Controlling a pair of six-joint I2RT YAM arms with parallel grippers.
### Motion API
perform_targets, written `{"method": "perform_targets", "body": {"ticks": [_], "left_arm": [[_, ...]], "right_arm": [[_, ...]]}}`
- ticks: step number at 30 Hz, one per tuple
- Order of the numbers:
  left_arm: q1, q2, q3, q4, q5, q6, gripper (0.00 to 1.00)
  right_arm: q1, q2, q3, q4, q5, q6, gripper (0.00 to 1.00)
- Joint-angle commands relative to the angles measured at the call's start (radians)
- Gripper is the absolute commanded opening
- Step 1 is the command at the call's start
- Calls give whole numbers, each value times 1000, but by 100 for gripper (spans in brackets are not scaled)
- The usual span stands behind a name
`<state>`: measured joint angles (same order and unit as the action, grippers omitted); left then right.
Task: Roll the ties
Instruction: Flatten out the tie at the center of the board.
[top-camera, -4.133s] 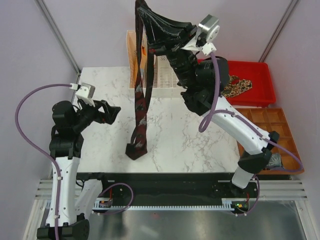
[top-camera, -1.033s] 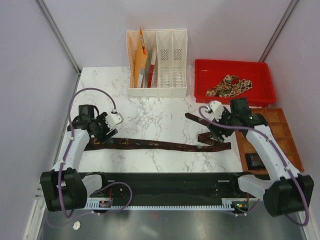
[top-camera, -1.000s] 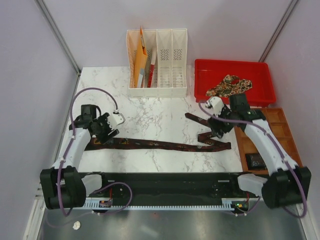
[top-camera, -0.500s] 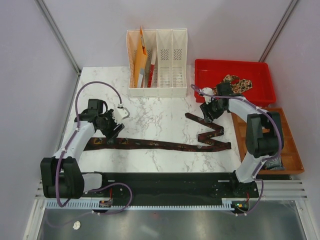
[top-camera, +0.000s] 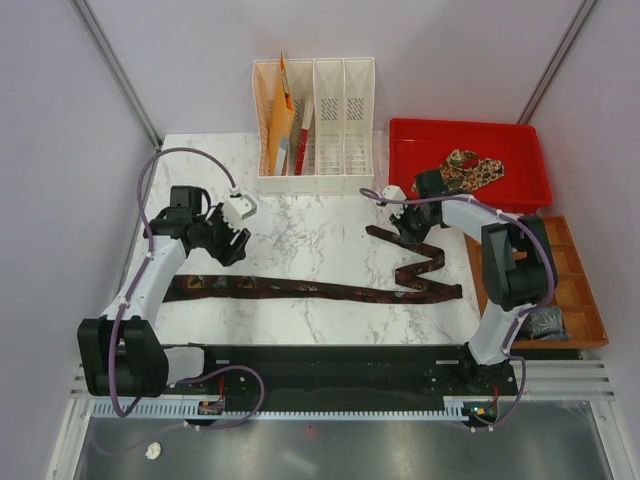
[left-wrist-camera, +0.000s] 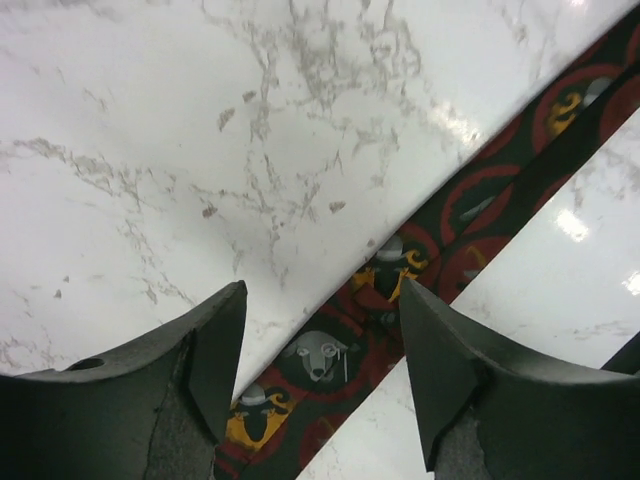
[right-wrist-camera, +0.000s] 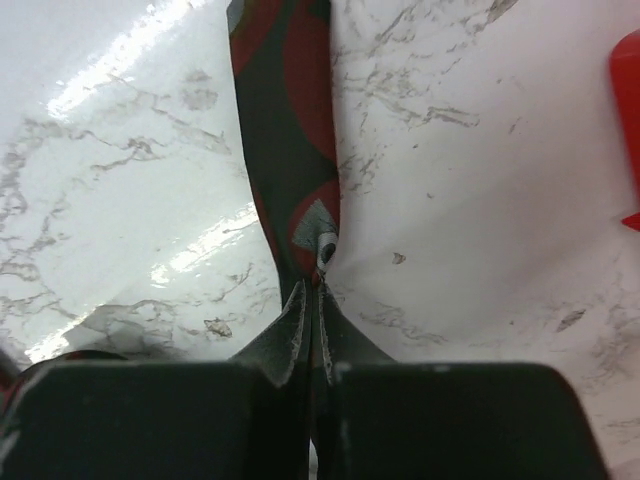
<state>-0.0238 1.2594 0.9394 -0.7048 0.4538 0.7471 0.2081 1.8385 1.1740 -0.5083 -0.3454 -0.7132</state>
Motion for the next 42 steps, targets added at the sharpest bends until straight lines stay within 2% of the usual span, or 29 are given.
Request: {"method": "perform_targets", "body": {"ticks": [1,5,9,15,20,28,30,31,33,34,36,37,39,40,41,42], "left_arm": [[-2,-12,127,37,209,-133,72],[-16,0,252,97,344,-244,91],[-77,0,354,132,359,-244,99],[-166,-18,388,154,375,-155,100],[-315,-49,334,130,237,-48,100],[-389,-61,254,139,184,-43,99],[-395,-60,237,142,183,-52,85],[-398,-60,233,140,181,-58,65],[-398,-63,222,137,181,-63,46],[-400,-64,219,137,181,-64,24],[-400,-68,222,142,180,-69,3],[-400,-66,222,151,172,-86,2],[-400,-68,220,185,129,-100,2],[-400,-69,213,201,103,-109,2],[-398,-77,208,246,74,-111,2],[-398,-78,194,269,12,-114,2]], "right_arm": [[23,-160,87,27,-136,9,0],[94,-309,168,27,-205,20,0],[183,-400,182,40,-228,40,0],[301,-430,210,89,-228,125,0],[398,-433,223,99,-216,121,0],[482,-476,191,94,-199,120,0],[496,-490,181,94,-196,121,0],[505,-495,171,94,-190,118,0],[510,-504,164,96,-184,121,0],[511,-505,159,96,-181,120,0],[510,-510,158,99,-178,129,0],[510,-510,156,102,-173,141,1],[508,-515,153,106,-164,153,11],[510,-516,150,109,-129,161,18],[510,-521,147,111,-98,182,34],[507,-524,145,111,-54,199,41]]}}
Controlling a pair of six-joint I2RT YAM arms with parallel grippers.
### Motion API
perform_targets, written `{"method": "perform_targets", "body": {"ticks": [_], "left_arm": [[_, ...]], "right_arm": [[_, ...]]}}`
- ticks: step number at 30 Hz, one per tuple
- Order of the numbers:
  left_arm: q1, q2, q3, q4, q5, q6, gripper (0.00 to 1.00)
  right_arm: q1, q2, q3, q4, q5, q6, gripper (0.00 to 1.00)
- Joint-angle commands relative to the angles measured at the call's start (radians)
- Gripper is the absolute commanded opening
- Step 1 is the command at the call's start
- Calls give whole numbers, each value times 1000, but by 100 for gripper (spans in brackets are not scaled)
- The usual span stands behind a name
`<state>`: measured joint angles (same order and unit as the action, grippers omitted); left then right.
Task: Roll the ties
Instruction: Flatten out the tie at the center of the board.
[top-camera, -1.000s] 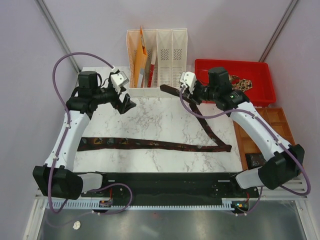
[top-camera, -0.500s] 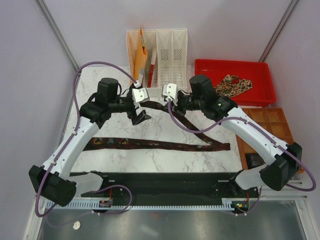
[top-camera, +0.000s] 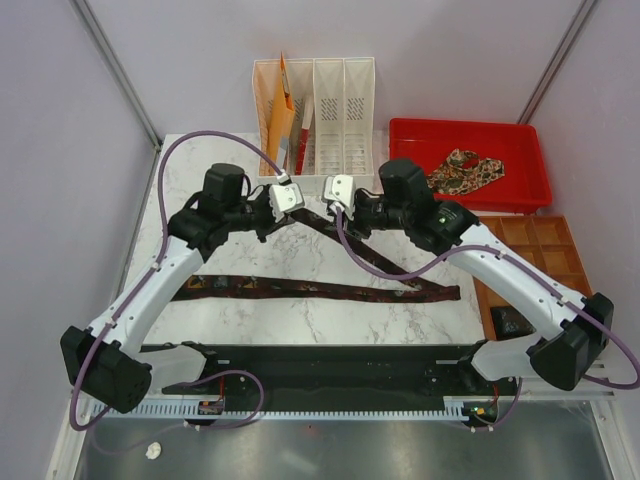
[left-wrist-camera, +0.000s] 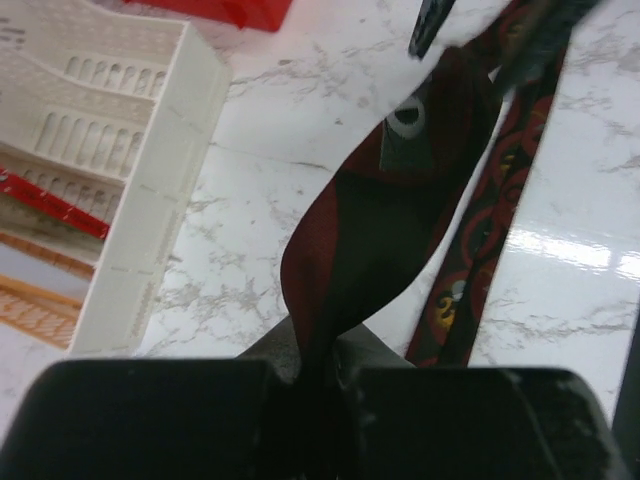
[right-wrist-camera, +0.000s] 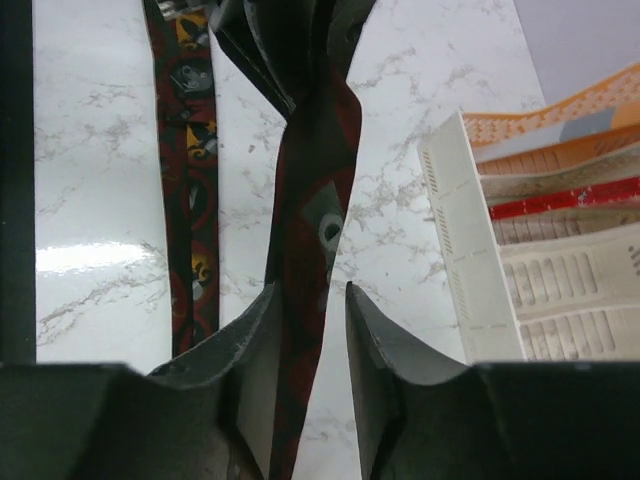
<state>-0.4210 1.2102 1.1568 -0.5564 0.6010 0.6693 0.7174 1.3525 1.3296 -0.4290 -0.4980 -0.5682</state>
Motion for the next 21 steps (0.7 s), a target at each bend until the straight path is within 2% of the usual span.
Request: {"method": "perform_targets", "body": {"ticks": [1,2,5,8,11,13,14,17,21], "left_arm": [[-1,-32,-28,140,-167,-34,2],[-1,-26,-32,170,-231,-31,2],[1,-30,-49,196,-267,-5,2],[1,-51,-103,329,-297,0,2],[7,-60,-112,429,-368,10,2],[19,-93,-129,479,-319,42,2],[22,-104,-135,484,-266,58,2],[22,-132,-150,464,-148,104,2],[22,-121,-138,440,-60,92,2]], "right_arm": [[-9,-41,-12,32,133,68,47],[-39,-52,-24,24,169,102,59],[-148,-72,-73,-17,155,151,69],[-272,-61,-140,-103,121,116,65],[-395,-55,-223,-195,125,1,58],[-481,-50,-256,-261,116,-32,55],[-577,-33,-262,-289,98,-33,53],[-758,26,-225,-384,-9,-3,51],[-805,68,-188,-415,-201,-13,52]]}}
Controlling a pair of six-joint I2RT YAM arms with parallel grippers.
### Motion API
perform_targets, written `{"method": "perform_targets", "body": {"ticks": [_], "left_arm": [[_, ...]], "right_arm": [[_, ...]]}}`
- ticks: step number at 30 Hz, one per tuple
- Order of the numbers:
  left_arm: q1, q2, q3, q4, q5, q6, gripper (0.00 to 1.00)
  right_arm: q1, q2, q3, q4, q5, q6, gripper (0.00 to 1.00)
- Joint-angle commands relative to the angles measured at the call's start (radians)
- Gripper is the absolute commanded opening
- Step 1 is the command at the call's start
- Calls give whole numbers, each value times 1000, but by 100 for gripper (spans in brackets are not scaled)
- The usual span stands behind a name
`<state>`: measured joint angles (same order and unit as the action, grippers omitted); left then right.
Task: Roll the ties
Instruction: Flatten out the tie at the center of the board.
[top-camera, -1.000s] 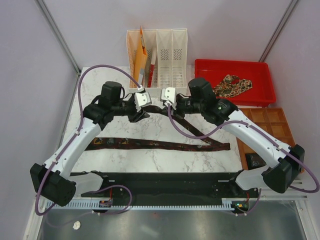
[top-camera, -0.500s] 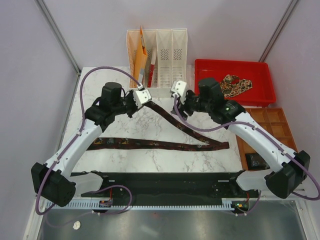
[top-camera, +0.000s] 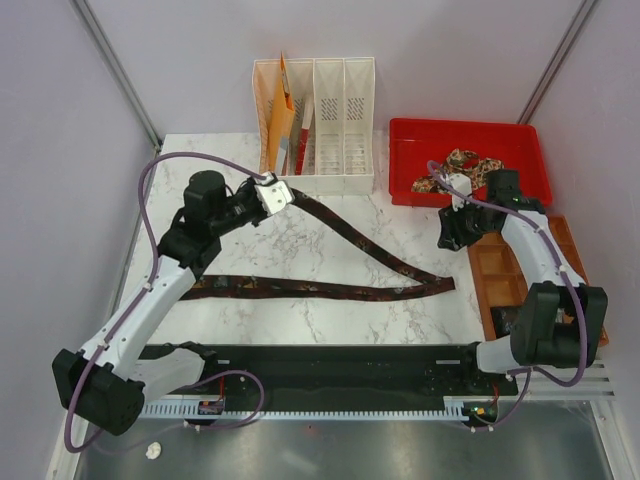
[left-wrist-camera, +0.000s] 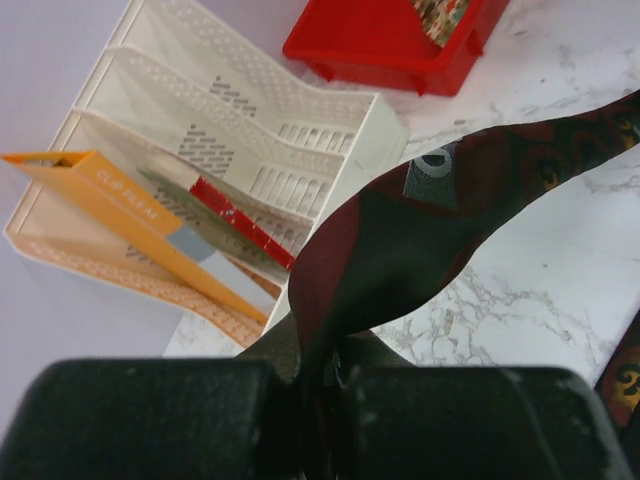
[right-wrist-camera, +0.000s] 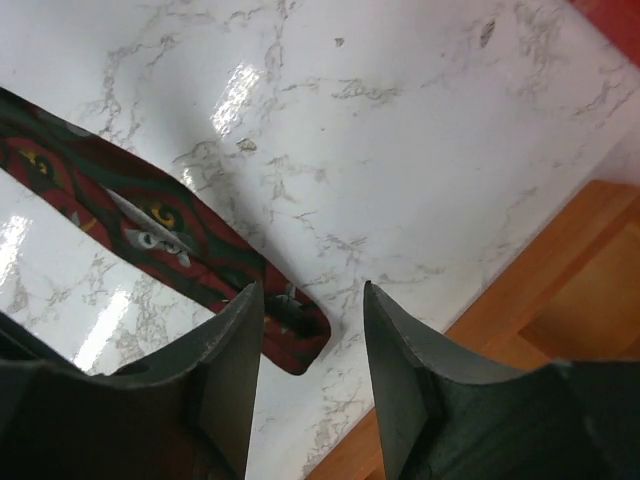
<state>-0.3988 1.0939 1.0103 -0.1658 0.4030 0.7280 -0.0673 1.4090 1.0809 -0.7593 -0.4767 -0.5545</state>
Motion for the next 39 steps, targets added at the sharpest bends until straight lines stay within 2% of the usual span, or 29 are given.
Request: {"method": "perform_targets", "body": {"ticks": [1,3,4,10,13,15,18,19,21,23,24,25,26,27,28,29,31,32,35,37,38,39], "left_arm": [[0,9,16,63,145,24,2],[0,20,37,84,154,-8,2],[2,27,45,98,154,-21,2],[3,67,85,156,180,-56,2],[5,89,100,161,221,-85,2],[5,89,100,161,256,-96,2],[5,93,99,161,257,-105,2],[5,103,96,160,251,-107,2],[9,112,93,161,224,-133,2],[21,133,94,161,203,-170,2],[21,139,94,160,192,-174,4],[21,147,93,157,178,-180,9],[21,153,83,140,122,-186,50],[21,158,83,112,81,-187,67],[26,161,86,70,45,-185,72],[31,161,74,-57,28,-114,73],[43,135,9,-124,27,-21,72],[51,101,-68,-177,52,60,69],[55,96,-166,-279,79,195,56],[55,138,-185,-342,68,221,50],[54,158,-187,-366,54,240,43],[55,200,-188,-392,43,241,41]], "right_arm": [[-17,-1,54,-52,-264,-27,55],[23,-15,21,-3,-272,-30,60],[43,-24,7,32,-272,-42,66],[303,-33,-50,208,-201,-82,83],[372,16,-67,343,-142,-9,96],[409,53,-55,402,-102,54,96],[416,106,-33,466,-105,85,88],[417,122,-24,469,-100,100,71],[417,117,-9,460,-94,117,55],[416,81,-13,424,-114,136,26],[417,62,-18,416,-111,149,9],[413,20,-33,413,-67,172,0],[406,-1,-39,411,-45,242,0],[397,-22,-42,407,-19,283,0],[371,-68,-50,399,83,338,0],[353,-91,-55,397,125,437,0],[290,-157,-55,358,205,526,0],[275,-179,-59,345,296,607,0],[245,-261,-75,304,468,675,0],[233,-312,-69,279,565,723,0],[230,-324,-65,267,617,738,0],[222,-344,-59,241,709,769,0]]}}
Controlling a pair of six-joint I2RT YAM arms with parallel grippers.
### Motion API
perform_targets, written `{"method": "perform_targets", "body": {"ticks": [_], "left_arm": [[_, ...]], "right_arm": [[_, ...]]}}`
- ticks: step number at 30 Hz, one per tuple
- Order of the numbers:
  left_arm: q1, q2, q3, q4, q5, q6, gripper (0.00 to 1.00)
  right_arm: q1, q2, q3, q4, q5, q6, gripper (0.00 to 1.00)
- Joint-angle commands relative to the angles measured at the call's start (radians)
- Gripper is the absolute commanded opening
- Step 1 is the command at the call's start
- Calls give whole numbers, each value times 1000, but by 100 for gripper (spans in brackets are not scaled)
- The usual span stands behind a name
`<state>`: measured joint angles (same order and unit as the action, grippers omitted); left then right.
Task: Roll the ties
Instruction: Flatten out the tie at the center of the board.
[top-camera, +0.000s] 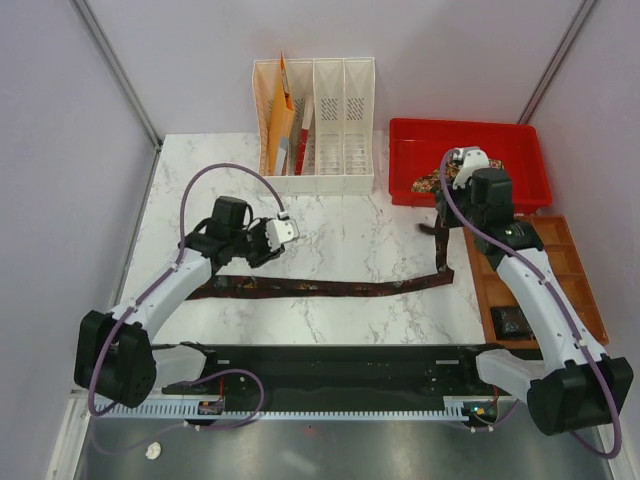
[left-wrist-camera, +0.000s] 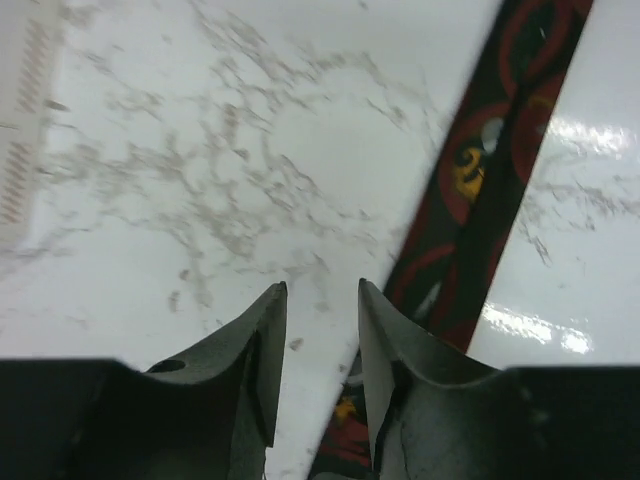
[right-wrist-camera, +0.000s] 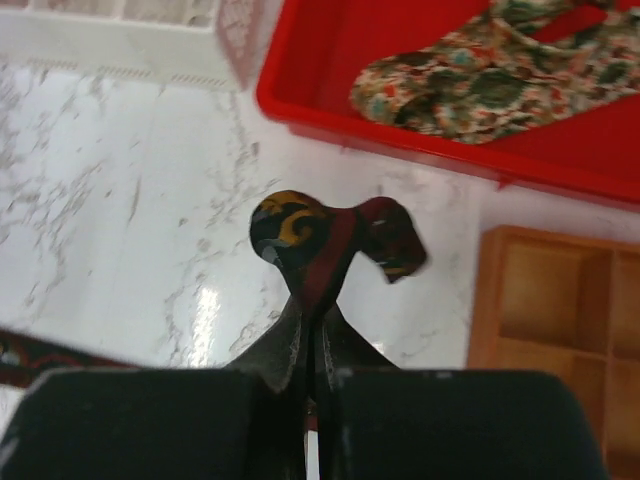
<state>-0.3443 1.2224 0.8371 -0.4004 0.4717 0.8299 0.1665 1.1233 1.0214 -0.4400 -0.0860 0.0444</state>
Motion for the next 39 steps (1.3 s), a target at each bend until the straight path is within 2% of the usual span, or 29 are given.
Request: {"method": "perform_targets", "body": {"ticks": [1,5,6,7,11,13,14,20,22,24,28,31,32,33,35,37,38,39], "left_arm": [[1,89,-15,-176,-37,144,39],[1,153,-81,-198,-86,201,33],[2,167,-96,-192,-105,205,32],[2,198,-111,-175,-142,212,30],[5,250,-177,-114,-220,222,25],[8,273,-185,-103,-258,222,24],[11,294,-193,-92,-271,222,23],[42,328,-196,-81,-294,232,21],[53,333,-194,-81,-298,233,21],[59,336,-194,-80,-300,235,21],[83,341,-194,-81,-306,238,20],[96,344,-196,-83,-308,247,21],[97,341,-194,-83,-308,252,20],[97,341,-193,-81,-306,253,20],[97,344,-185,-84,-300,253,20],[97,350,-178,-86,-298,253,21],[97,353,-171,-90,-297,253,21],[97,351,-167,-92,-295,252,21]], "right_arm": [[-33,-62,21,-94,353,179,0],[-107,-63,74,-169,521,221,0],[-114,-65,83,-202,567,235,0],[-119,-65,94,-221,691,271,0],[-125,-86,100,-253,902,291,0],[-127,-95,103,-249,986,288,3],[-128,-95,103,-244,1053,269,4],[-154,-51,74,-191,1238,137,3],[-189,-40,39,-145,1278,52,7],[-215,-36,10,-71,1267,-36,17],[-304,-1,-35,35,1230,-168,19],[-384,73,-6,63,1180,-215,22],[-403,91,3,63,1146,-237,28],[-416,128,12,73,1128,-261,41],[-475,151,61,61,944,-347,41],[-508,167,138,3,847,-377,55],[-519,167,164,-31,686,-432,60],[-522,161,186,-72,645,-455,70]]}}
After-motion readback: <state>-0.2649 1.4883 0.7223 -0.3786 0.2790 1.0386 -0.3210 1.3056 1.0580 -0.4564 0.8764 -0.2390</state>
